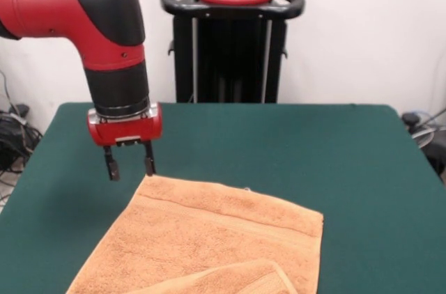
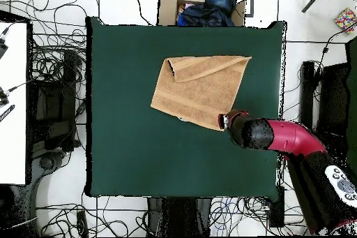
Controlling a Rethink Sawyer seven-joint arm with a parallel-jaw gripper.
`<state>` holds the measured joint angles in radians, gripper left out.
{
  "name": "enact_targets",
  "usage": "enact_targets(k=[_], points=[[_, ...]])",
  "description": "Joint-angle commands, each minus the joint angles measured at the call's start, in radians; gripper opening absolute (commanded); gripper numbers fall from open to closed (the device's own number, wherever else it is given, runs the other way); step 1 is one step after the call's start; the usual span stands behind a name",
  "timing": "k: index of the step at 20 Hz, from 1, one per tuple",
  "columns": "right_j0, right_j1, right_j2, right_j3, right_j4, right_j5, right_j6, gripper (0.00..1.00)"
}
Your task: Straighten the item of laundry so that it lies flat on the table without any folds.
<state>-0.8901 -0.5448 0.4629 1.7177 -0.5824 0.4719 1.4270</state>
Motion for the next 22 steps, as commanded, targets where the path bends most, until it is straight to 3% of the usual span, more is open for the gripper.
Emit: enact_targets(k=[1, 11, 22], points=[[0.062, 0.063, -0.118, 0.072, -0.087, -0.097, 0.135, 1.00], [0.100, 0.129, -0.174, 0.108, -0.079, -0.224, 0.164, 1.00], [0.095, 0.183, -0.183, 0.073, -0.055, -0.243, 0.120, 1.00]])
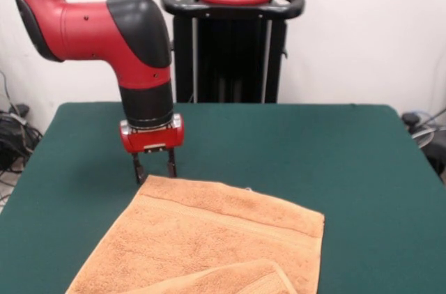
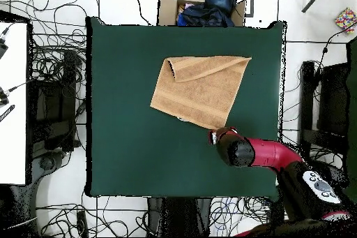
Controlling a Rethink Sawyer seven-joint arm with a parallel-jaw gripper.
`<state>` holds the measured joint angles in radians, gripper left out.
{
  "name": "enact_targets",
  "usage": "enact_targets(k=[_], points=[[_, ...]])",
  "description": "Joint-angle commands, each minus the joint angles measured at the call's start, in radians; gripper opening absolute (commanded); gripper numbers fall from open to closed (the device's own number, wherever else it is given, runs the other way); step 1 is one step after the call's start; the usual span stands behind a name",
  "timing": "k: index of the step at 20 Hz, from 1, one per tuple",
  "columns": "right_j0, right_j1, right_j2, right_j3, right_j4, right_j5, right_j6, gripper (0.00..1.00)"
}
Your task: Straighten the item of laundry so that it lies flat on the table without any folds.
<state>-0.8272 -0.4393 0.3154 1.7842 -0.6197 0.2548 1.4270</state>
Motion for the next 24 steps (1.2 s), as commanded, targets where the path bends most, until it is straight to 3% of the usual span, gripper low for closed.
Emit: enact_targets(k=[1, 12, 20, 21, 24], points=[[0.035, 0.082, -0.040, 0.005, -0.018, -0.029, 0.125, 1.00], [0.029, 0.062, -0.044, 0.008, -0.005, -0.041, 0.128, 1.00], [0.012, 0.101, -0.011, -0.031, 0.001, -0.023, 0.098, 1.00], [0.010, 0.101, -0.011, -0.029, -0.002, -0.039, 0.103, 0.00], [0.013, 0.102, -0.012, -0.032, -0.013, -0.059, 0.103, 0.00]])
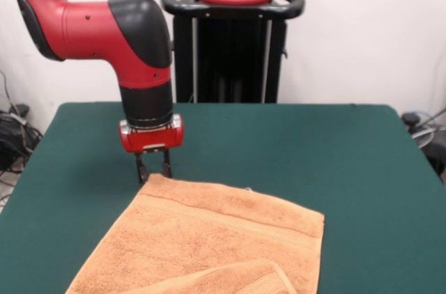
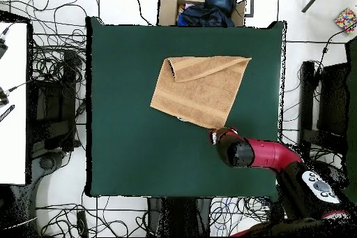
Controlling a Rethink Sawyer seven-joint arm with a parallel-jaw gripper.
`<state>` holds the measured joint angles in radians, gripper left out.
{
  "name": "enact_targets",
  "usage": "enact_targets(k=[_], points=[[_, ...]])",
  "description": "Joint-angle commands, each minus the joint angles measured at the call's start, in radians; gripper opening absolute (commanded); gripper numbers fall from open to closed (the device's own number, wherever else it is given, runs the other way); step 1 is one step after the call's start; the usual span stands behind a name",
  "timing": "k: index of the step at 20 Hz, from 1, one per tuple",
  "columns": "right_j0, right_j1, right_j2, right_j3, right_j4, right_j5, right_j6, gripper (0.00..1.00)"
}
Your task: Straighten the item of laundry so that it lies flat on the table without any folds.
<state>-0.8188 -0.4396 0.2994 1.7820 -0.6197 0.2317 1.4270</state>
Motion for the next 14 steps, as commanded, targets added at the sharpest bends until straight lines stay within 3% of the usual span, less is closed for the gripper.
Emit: enact_targets(k=[1, 14], points=[[0.012, 0.101, -0.001, -0.034, -0.013, -0.030, 0.102, 0.00], [0.034, 0.095, -0.033, -0.007, -0.010, -0.054, 0.138, 0.00]])
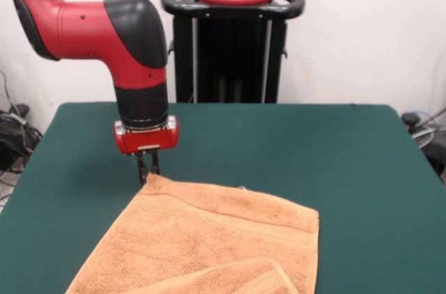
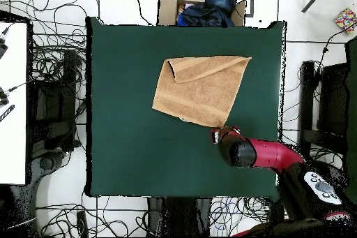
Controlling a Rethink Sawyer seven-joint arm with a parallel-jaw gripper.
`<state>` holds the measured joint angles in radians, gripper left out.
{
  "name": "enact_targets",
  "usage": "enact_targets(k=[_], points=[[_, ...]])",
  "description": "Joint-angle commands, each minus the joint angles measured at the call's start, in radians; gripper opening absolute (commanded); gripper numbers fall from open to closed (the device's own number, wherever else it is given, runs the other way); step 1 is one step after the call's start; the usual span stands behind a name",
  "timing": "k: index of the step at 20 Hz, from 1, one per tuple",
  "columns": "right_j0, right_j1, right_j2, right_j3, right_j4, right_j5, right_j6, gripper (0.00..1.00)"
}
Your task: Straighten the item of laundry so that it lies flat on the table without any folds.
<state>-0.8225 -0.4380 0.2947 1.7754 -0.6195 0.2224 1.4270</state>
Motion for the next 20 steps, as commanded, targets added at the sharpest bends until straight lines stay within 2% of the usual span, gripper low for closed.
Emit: enact_targets(k=[1, 4, 8, 14, 20], points=[[0.039, 0.090, -0.031, 0.007, -0.010, -0.048, 0.142, 0.00], [0.053, 0.045, -0.057, 0.063, -0.012, -0.066, 0.167, 0.00], [0.062, -0.091, -0.082, 0.185, 0.003, -0.054, 0.190, 0.00], [0.006, -0.253, -0.069, 0.341, 0.038, -0.031, 0.176, 0.00], [-0.036, -0.367, -0.035, 0.423, 0.080, 0.023, 0.143, 0.00]])
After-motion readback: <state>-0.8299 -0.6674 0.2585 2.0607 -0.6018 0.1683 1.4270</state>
